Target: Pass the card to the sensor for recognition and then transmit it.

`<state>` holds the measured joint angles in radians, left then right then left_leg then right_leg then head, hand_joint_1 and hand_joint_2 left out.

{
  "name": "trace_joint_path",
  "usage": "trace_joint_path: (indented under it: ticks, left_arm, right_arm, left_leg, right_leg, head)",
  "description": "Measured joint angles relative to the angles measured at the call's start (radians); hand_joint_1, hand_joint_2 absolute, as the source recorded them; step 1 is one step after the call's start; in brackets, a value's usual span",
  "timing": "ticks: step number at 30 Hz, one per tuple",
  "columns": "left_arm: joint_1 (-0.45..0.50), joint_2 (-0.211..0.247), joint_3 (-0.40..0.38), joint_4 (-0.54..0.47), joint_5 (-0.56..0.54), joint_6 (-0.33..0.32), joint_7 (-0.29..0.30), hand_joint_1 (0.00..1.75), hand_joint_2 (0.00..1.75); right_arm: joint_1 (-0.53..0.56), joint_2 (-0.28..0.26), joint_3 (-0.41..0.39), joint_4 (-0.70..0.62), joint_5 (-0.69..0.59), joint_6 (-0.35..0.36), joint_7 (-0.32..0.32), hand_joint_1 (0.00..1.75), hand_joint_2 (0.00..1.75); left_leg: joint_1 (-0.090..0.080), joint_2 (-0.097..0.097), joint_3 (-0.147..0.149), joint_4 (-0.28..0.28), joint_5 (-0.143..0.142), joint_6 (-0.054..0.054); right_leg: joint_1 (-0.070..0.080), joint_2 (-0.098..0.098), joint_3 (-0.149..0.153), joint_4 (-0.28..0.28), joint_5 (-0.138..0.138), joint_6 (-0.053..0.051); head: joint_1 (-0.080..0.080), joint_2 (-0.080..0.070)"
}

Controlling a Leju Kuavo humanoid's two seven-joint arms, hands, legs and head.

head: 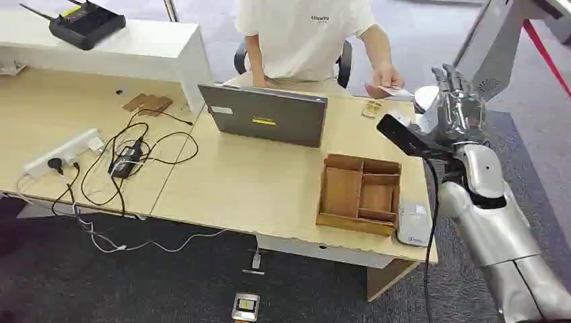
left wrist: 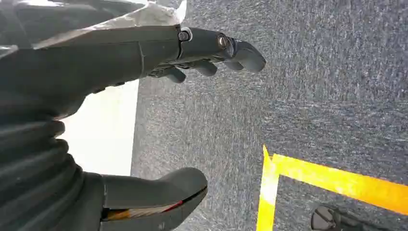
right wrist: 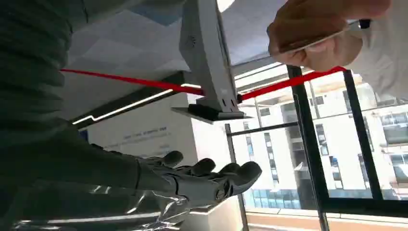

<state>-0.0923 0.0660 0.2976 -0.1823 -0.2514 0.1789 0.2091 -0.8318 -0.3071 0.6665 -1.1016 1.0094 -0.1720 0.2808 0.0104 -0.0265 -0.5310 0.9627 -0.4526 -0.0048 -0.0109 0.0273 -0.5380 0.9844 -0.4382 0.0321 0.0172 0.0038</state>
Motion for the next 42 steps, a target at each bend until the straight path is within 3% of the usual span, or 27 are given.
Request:
trace_joint_path:
  ticks: [8,20,21,22,42]
  left_arm:
    - [0.000,0.004,0.002,0.000,0.039,0.032,0.020,0.00,1.75]
    - [0.000,0.004,0.029,0.000,0.072,0.066,0.020,0.00,1.75]
    - [0.000,0.004,0.029,0.000,0.071,0.066,0.019,0.00,1.75]
    - [0.000,0.004,0.029,0.000,0.070,0.066,0.017,0.00,1.75]
    - [0.000,0.004,0.037,0.000,0.069,0.092,0.012,0.00,1.75]
  right_arm:
    - [-0.047,0.013,0.080,0.202,-0.007,-0.007,0.000,0.00,1.75]
    - [-0.083,0.031,0.128,0.318,-0.005,-0.035,0.000,0.03,1.75]
    - [-0.084,0.032,0.131,0.323,-0.007,-0.041,0.000,1.62,1.75]
    - [-0.085,0.033,0.134,0.328,-0.011,-0.049,-0.001,1.75,1.75]
    - [-0.092,0.041,0.142,0.369,-0.080,-0.141,-0.002,1.75,1.75]
  left_leg:
    - [0.000,0.000,-0.001,0.000,0.000,0.000]
    - [0.000,0.001,-0.001,0.000,0.000,0.000]
    - [0.000,0.001,-0.001,0.000,0.000,0.000]
    - [0.000,0.001,-0.001,0.000,0.000,0.000]
    - [0.000,0.001,0.000,0.000,0.000,0.000]
  right_leg:
    - [0.000,0.000,-0.001,0.000,0.000,0.000]
    - [0.000,0.000,-0.002,0.000,0.000,0.000]
    - [0.000,0.000,-0.002,0.000,0.000,0.000]
    - [0.000,0.000,-0.002,0.000,0.000,0.000]
    - [0.000,0.000,-0.002,0.000,0.000,0.000]
  head:
    - [0.000,0.000]
    - [0.000,0.000]
    - [0.000,0.000]
    - [0.000,0.000]
    - [0.000,0.000]
